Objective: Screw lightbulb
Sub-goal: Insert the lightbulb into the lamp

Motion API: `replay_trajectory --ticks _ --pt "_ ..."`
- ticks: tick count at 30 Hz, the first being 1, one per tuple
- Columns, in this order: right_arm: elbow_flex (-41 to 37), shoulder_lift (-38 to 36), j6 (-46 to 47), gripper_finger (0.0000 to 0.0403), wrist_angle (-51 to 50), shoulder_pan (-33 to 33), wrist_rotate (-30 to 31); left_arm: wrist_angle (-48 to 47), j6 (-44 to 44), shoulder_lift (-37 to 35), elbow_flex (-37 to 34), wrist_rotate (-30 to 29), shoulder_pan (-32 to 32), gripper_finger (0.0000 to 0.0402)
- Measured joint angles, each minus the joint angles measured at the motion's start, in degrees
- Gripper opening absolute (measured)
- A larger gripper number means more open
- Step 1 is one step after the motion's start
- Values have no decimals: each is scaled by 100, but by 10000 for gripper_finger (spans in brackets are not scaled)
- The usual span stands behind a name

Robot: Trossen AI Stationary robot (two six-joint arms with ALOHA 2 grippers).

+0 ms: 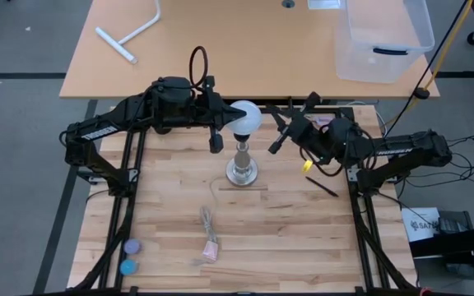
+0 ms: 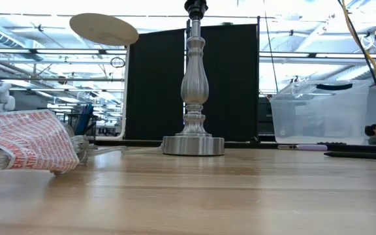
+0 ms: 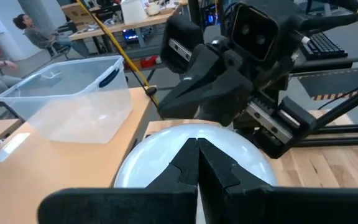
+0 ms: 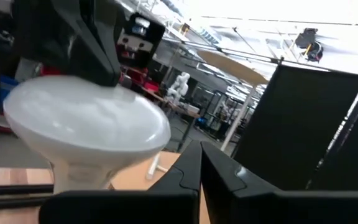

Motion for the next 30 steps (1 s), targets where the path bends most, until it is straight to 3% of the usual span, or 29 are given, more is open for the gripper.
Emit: replay_trajectory --ticks 30 --pt "352 286 83 0 -381 8 -124 69 -62 -7 4 -221 -8 0"
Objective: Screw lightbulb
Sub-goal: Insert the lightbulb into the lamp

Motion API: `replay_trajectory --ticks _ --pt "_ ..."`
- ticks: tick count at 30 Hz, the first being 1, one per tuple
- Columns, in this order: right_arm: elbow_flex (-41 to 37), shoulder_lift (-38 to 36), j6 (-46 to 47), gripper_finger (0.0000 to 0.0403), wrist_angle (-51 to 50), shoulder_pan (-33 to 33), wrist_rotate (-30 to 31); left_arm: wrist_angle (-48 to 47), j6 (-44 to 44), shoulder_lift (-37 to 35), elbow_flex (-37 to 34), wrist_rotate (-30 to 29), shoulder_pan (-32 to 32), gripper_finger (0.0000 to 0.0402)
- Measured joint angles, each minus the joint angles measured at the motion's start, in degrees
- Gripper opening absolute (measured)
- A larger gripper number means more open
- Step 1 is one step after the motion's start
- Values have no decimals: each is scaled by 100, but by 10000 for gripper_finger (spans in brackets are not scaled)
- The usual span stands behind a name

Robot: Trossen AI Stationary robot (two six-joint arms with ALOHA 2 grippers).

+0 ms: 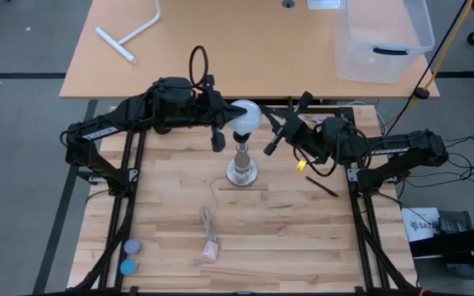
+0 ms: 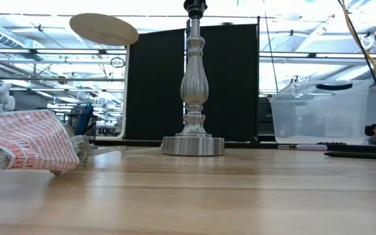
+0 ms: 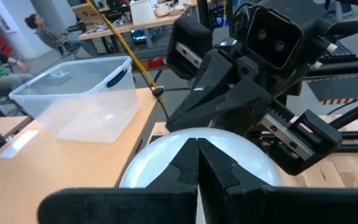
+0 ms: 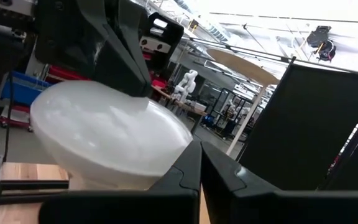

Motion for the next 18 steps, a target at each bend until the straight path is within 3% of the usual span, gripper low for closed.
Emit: replay_trajectory --ticks 18 --pt "0 0 27 0 -122 6 -24 -239 -114 -26 0 -124 1 0"
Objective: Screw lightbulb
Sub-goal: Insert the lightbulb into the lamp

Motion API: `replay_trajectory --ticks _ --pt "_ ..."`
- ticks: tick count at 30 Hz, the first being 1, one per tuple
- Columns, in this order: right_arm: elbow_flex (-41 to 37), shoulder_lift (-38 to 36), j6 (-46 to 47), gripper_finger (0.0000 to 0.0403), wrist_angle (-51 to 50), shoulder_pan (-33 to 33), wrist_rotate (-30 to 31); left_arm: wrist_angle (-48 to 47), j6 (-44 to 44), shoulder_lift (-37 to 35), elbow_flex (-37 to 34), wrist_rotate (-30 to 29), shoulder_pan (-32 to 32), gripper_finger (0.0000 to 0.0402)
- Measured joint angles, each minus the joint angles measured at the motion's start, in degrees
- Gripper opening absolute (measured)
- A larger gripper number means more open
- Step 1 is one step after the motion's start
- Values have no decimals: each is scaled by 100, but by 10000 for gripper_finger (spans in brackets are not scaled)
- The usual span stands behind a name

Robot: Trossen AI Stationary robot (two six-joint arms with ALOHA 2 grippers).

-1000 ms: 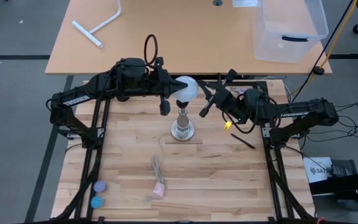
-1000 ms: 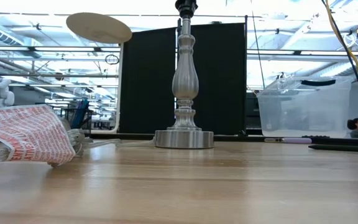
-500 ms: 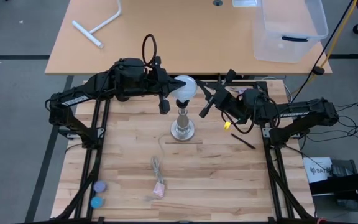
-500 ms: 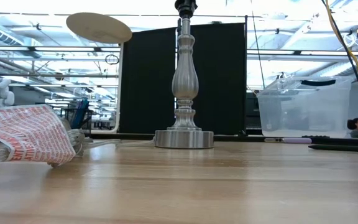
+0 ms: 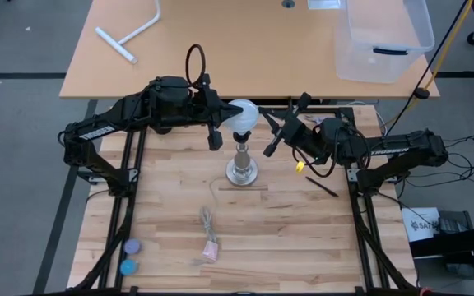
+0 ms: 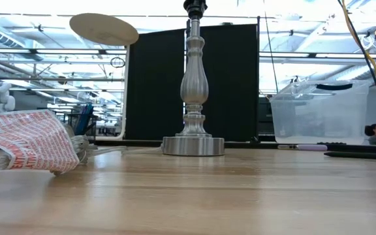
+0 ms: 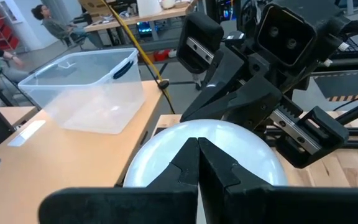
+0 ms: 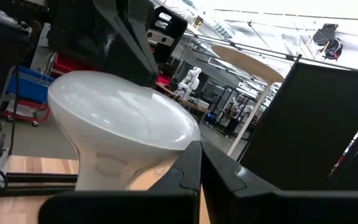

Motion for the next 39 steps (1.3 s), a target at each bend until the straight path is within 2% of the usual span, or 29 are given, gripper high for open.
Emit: replay_trajectory --ticks 5,22,26,31,39 --pt "0 0 13 0 11 0 6 30 -38 42 0 264 2 0" --pt "0 0 29 0 28 76 68 45 -291 101 2 497 4 0" --pt "0 -5 123 0 -25 122 66 2 -267 101 2 834 22 0" --pt "0 -9 124 0 -42 187 97 55 -165 111 -5 905 17 1" --pt "0 -9 66 0 -63 219 347 207 -138 122 -9 699 17 43"
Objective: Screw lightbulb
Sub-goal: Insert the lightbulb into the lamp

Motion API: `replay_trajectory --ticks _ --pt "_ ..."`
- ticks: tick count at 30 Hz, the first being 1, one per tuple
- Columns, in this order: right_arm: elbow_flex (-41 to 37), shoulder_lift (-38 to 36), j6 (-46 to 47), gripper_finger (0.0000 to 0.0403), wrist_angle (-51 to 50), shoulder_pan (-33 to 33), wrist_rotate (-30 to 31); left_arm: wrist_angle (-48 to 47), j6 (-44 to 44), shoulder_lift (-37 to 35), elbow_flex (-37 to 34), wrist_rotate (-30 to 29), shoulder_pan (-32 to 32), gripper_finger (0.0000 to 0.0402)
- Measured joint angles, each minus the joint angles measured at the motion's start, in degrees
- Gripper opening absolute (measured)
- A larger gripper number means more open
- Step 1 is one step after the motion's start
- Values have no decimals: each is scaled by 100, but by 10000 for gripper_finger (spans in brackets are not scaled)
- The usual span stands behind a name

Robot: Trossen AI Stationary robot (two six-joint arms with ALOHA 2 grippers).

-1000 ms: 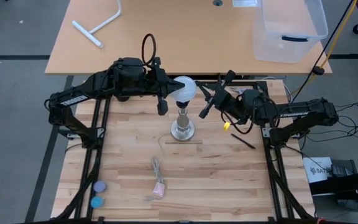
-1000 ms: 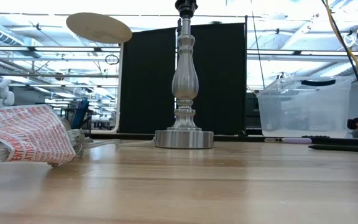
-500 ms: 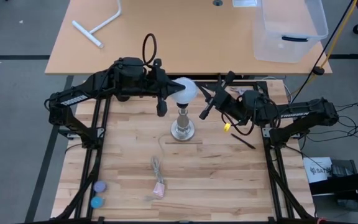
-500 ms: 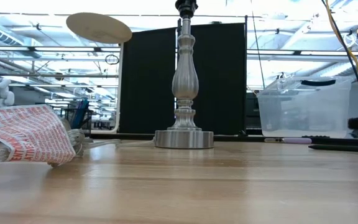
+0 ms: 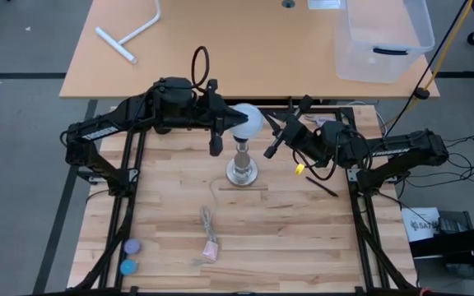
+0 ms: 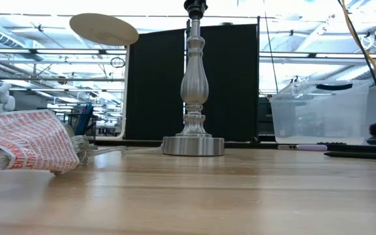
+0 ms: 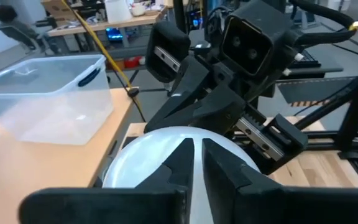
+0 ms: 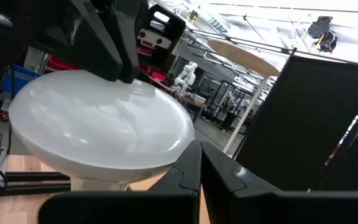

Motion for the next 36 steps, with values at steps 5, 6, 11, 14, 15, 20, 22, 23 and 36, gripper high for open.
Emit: replay_trajectory --ticks 5,6,11,14,15,20,22,23,36 --pt "0 0 -43 0 -5 37 35 -24 -4 0 2 -154 0 50" --pt "-1 0 -44 0 -5 39 33 -31 -5 -1 4 -180 1 50" --pt "-2 0 -29 0 -63 39 2 -130 -7 -2 13 -283 -2 50" --pt "-2 0 30 0 -127 44 -9 -163 -7 -4 13 -310 -2 50" --pt "-2 0 59 0 -152 44 -10 -163 -6 -4 13 -312 -1 50" --pt "-2 0 88 0 -245 127 35 -176 -4 -7 13 -318 18 51" --pt "-2 0 69 0 -260 192 68 -187 -7 -11 13 -313 39 51" --pt "-4 0 67 0 -271 225 81 -196 -7 -11 13 -307 46 51" --pt "-11 13 -70 0 -499 743 462 -134 -4 -9 11 -285 80 51"
